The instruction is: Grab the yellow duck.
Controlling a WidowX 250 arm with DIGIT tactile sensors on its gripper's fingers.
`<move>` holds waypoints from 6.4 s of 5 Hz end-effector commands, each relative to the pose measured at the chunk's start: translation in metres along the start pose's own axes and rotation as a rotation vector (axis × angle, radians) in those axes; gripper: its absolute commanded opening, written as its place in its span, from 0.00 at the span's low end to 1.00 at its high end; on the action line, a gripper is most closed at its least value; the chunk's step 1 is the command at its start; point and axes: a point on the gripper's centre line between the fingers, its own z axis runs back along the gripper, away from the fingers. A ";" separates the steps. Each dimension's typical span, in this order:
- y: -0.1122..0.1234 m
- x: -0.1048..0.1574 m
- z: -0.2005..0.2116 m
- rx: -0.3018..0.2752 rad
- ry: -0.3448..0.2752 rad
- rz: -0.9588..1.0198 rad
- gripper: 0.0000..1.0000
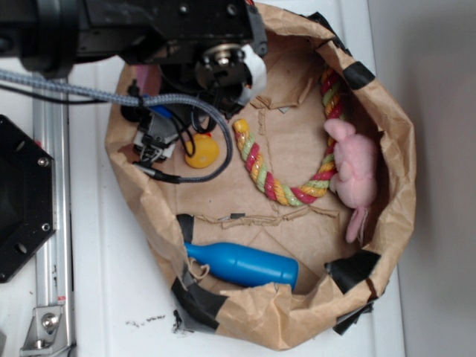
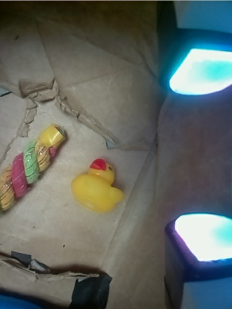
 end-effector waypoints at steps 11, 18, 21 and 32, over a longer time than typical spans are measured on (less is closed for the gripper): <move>0.013 0.041 -0.030 0.075 -0.118 0.113 1.00; -0.053 0.057 -0.041 0.002 -0.117 0.018 1.00; -0.044 0.057 -0.041 0.016 -0.111 0.028 1.00; -0.041 0.019 -0.050 -0.092 -0.029 0.129 1.00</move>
